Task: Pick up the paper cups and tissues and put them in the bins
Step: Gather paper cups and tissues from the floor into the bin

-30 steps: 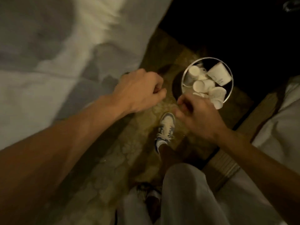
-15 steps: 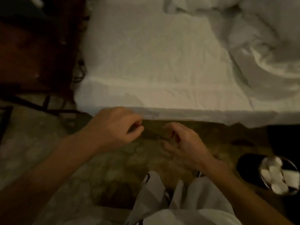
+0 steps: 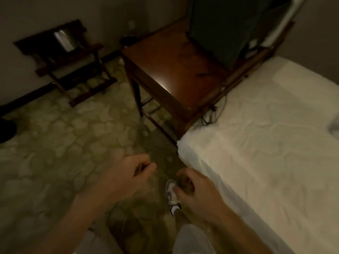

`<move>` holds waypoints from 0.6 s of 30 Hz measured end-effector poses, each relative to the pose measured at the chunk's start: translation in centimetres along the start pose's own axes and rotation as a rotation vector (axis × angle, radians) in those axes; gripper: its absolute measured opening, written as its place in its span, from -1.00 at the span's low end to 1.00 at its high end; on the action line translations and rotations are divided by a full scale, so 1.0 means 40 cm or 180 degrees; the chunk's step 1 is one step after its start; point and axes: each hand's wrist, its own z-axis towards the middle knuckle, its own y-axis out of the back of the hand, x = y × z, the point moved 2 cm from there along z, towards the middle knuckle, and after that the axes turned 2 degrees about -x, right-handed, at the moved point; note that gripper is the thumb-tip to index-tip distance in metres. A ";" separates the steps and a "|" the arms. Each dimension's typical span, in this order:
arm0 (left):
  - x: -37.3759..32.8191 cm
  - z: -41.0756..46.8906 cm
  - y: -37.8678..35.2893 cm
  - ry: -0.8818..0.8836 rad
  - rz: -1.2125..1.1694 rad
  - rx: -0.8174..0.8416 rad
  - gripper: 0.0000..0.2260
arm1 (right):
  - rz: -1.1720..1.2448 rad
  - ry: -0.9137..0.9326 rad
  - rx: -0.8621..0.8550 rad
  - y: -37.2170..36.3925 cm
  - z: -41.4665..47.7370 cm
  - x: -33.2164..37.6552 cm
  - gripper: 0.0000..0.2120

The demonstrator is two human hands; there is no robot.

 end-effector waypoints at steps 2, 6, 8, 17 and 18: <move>0.073 0.068 0.049 0.0155 -0.0118 -0.0095 -0.70 | -0.0006 0.0133 0.0156 -0.015 0.144 0.046 -0.60; 0.210 0.206 0.179 0.0538 -0.0390 -0.0380 -0.76 | 0.0035 0.0239 0.0483 -0.021 0.408 0.160 -0.57; 0.273 0.283 0.256 0.0679 -0.0501 -0.0493 -0.80 | 0.0004 0.0359 0.0612 -0.022 0.531 0.228 -0.56; 0.613 0.585 0.540 0.0923 -0.0977 -0.1205 -0.75 | -0.0297 0.0599 0.0594 -0.097 1.073 0.538 -0.64; 0.668 0.625 0.565 0.0916 -0.1068 -0.1231 -0.76 | -0.0308 0.0558 0.0521 -0.119 1.130 0.563 -0.64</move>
